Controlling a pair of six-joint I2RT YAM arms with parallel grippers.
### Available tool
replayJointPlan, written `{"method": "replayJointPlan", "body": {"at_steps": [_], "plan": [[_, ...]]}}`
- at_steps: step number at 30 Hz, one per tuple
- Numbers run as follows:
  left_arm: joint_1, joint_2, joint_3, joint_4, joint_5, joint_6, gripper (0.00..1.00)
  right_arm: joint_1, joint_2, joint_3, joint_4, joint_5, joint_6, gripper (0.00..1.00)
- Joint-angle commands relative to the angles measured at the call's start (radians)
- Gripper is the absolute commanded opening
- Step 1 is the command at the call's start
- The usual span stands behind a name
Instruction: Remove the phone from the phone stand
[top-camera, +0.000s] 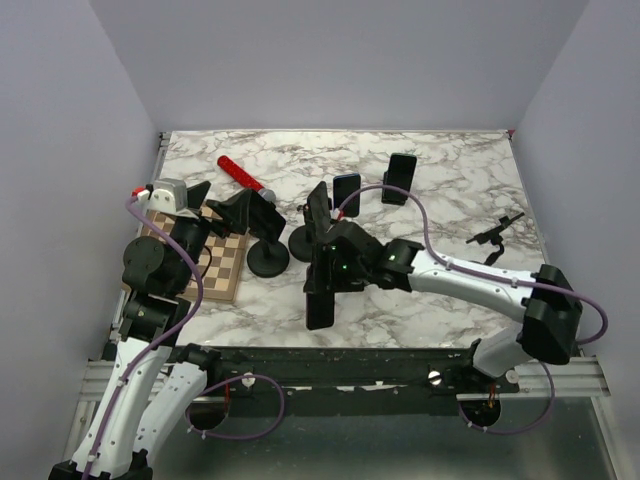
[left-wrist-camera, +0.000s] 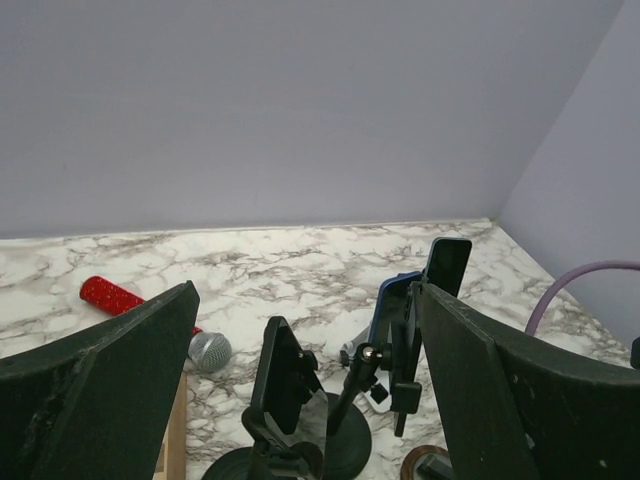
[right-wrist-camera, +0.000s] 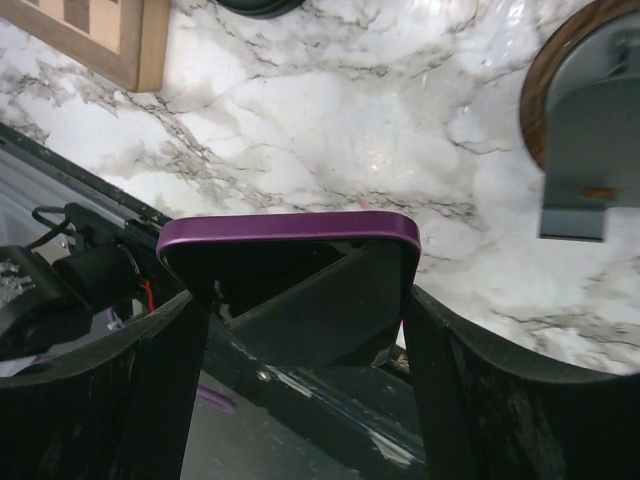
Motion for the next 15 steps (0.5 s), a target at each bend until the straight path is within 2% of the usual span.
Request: {"method": "replayJointPlan", "body": {"at_steps": [1,8,15], "plan": [[0.005,-0.009,0.000,-0.032,-0.037,-0.001,0.98,0.055,0.076,0.028,0.105,0.090,0.199,0.01],[0.005,-0.018,0.000,-0.035,-0.042,-0.001,0.99,0.088,0.300,0.128,-0.008,0.152,0.300,0.01],[0.005,-0.024,-0.001,-0.035,-0.041,-0.004,0.99,0.100,0.413,0.151,-0.008,0.184,0.333,0.01]]}}
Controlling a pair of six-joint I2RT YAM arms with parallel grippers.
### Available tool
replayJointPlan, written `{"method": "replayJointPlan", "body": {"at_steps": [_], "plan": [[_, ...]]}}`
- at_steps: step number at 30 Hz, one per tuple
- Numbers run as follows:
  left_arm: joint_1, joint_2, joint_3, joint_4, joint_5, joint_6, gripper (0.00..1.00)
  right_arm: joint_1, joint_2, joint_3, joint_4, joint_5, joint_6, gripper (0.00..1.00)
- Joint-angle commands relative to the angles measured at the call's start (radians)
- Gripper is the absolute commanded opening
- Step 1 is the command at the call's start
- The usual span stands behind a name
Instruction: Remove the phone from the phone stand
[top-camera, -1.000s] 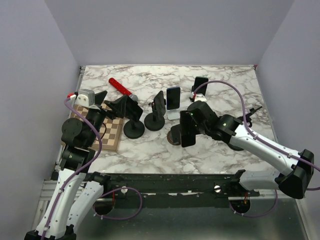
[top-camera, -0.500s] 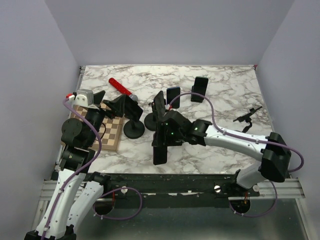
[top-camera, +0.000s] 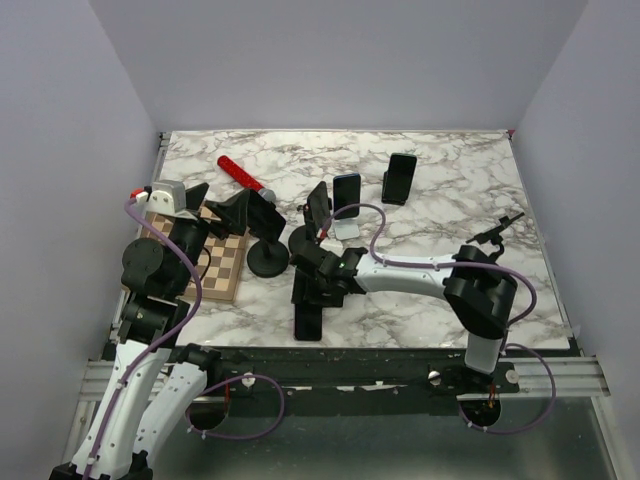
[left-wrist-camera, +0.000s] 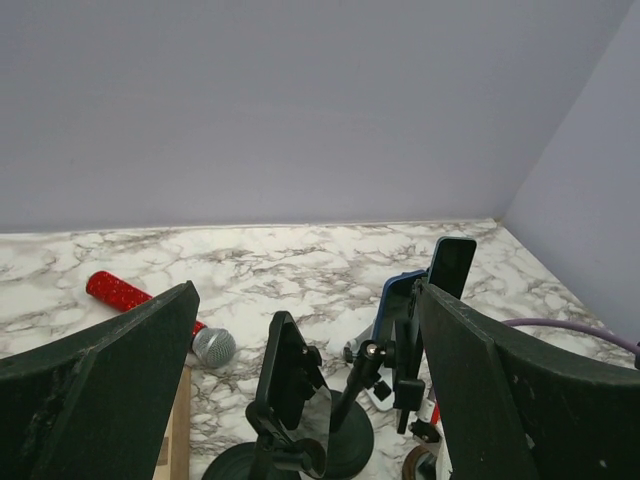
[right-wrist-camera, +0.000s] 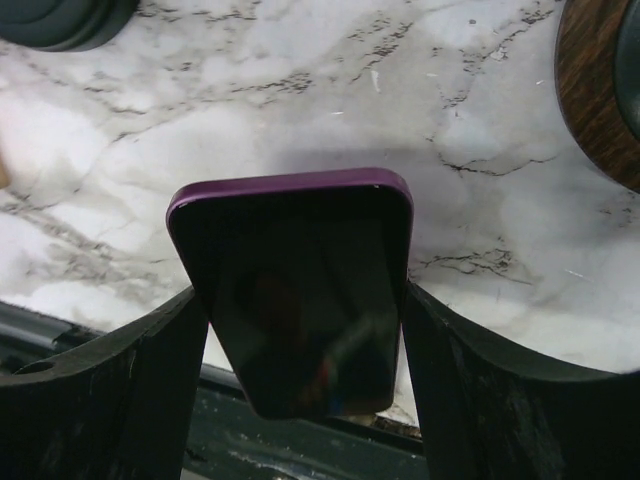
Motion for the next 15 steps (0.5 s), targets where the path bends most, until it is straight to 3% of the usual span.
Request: {"method": "replayJointPlan", "body": {"at_steps": [1,15], "plan": [[0.005,-0.011,-0.003,-0.014,-0.025,-0.004,0.98,0.015,0.056,0.047,-0.020,0.050,0.060,0.01],[0.005,-0.007,0.000,-0.023,-0.024,-0.008,0.99,0.062,0.146,0.058,0.041,0.075,0.164,0.01]]}}
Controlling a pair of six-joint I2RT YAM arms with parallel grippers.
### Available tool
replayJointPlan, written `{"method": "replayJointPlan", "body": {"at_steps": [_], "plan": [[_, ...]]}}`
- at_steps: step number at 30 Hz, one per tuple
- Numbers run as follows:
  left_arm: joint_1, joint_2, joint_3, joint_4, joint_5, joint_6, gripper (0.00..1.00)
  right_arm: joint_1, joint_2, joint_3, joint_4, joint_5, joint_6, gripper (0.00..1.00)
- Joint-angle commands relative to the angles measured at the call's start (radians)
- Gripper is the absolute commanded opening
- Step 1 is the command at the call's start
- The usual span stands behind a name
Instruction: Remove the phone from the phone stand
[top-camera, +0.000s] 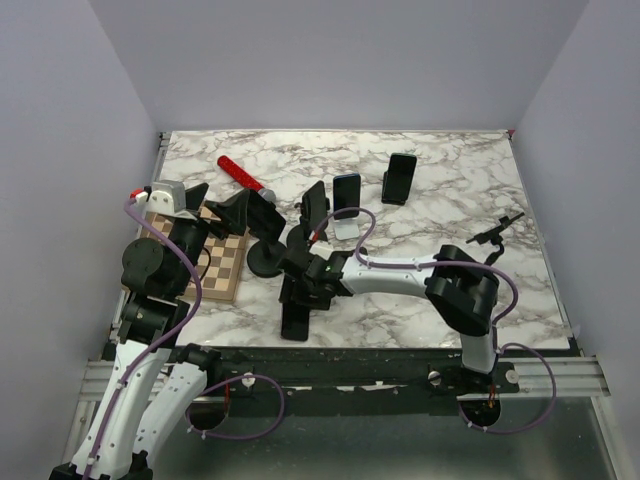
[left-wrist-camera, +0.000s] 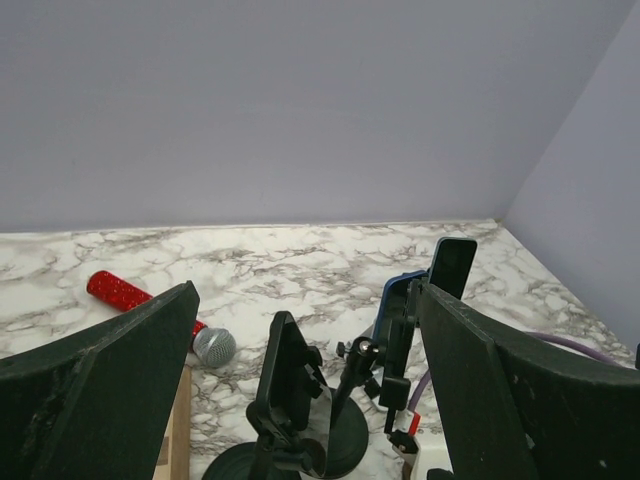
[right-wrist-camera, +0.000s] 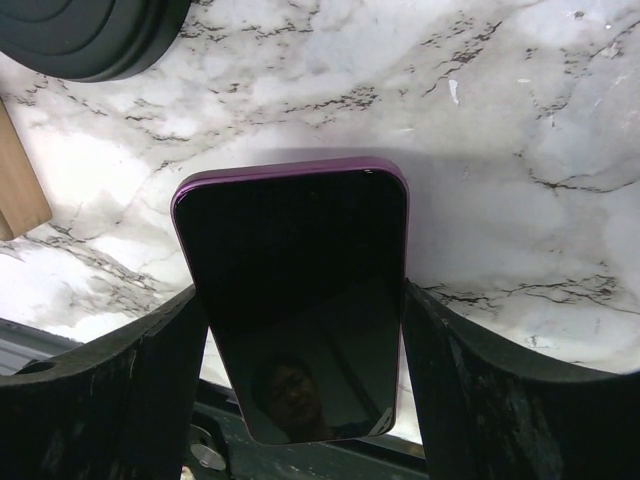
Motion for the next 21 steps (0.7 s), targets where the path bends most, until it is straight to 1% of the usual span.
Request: {"method": "replayJointPlan", "body": {"at_steps": [1,3,5,9,14,15,16,17,18,19,21], "plan": [[0.005,-0.007,0.000,-0.023,-0.048,-0.008,0.98,0.041,0.034,-0.022,0.011,0.076,0.068,0.01],[0.005,-0.010,0.000,-0.024,-0.051,-0.008,0.99,0.055,0.021,-0.019,-0.012,0.114,0.070,0.01],[0.005,-0.008,0.000,-0.025,-0.052,-0.009,0.98,0.065,0.009,-0.019,-0.019,0.144,0.063,0.05],[0.005,-0.010,0.001,-0.028,-0.057,-0.012,0.99,0.073,0.019,-0.013,-0.023,0.149,0.056,0.11],[0.005,-0.014,-0.003,-0.029,-0.071,-0.016,0.99,0.073,0.038,0.006,-0.010,0.166,0.046,0.15],[0.005,-0.015,-0.003,-0.031,-0.075,-0.016,0.99,0.073,0.037,0.008,-0.008,0.173,0.047,0.20],[0.005,-0.017,-0.004,-0.031,-0.079,-0.016,0.98,0.073,0.033,0.006,-0.003,0.178,0.047,0.21],[0.005,-0.018,-0.004,-0.030,-0.083,-0.016,0.98,0.073,0.031,0.007,0.001,0.183,0.047,0.26],[0.005,-0.019,-0.004,-0.030,-0.087,-0.014,0.98,0.074,0.028,0.006,0.005,0.185,0.043,0.28],[0.005,-0.017,-0.005,-0.030,-0.089,-0.014,0.98,0.073,0.026,0.008,0.008,0.186,0.038,0.32],[0.005,-0.016,-0.006,-0.031,-0.090,-0.013,0.99,0.073,0.023,0.008,0.011,0.190,0.035,0.32]]}}
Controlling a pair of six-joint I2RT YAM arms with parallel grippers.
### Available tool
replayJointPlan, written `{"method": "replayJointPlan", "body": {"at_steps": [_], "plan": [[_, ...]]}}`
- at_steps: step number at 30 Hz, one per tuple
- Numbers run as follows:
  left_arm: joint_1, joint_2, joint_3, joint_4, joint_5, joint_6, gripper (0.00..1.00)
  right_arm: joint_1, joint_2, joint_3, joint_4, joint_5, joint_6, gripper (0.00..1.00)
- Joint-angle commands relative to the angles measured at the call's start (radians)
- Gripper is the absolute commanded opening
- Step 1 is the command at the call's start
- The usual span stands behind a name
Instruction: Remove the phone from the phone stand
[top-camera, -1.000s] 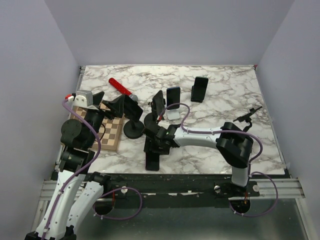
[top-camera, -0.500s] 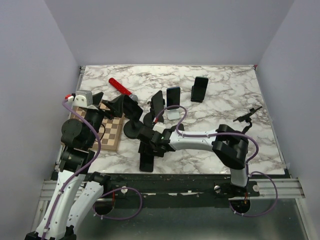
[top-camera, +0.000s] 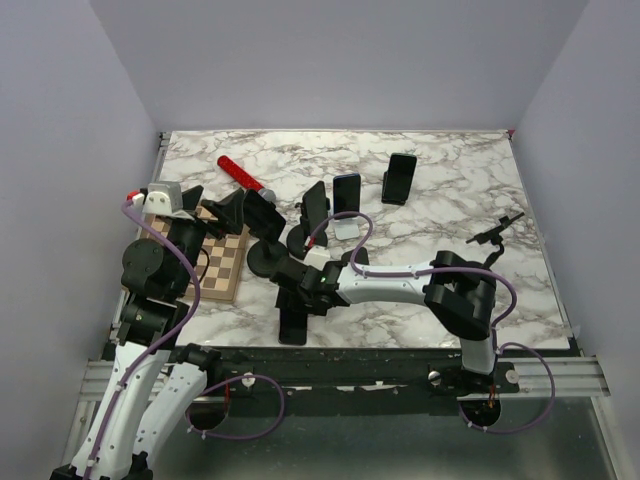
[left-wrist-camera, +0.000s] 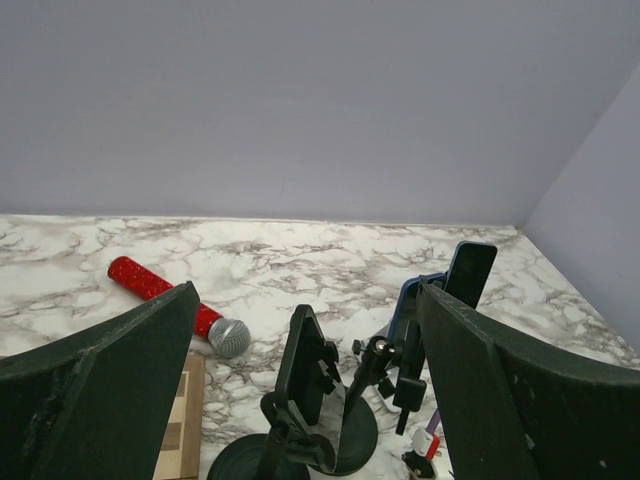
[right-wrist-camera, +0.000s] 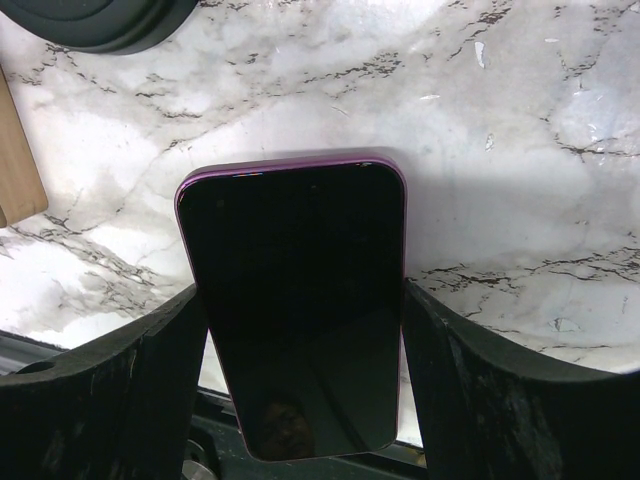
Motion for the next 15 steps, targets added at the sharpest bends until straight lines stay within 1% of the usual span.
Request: {"method": "replayJointPlan", "body": {"at_steps": [1,4,9,15], "plan": [[0.005,-0.008,-0.006,-0.002,-0.033,-0.006,0.98,0.007,0.019,0.006,0.009,0.073,-0.004,0.37],[0.005,-0.008,-0.006,-0.002,-0.034,-0.006,0.99,0.007,0.017,0.006,0.016,0.072,-0.012,0.45],[0.005,-0.007,-0.006,-0.003,-0.037,-0.007,0.98,0.006,0.006,0.002,0.036,0.071,-0.025,0.63],[0.005,-0.007,-0.006,-0.003,-0.040,-0.007,0.98,0.010,0.004,0.010,0.049,0.062,-0.057,0.79]]}}
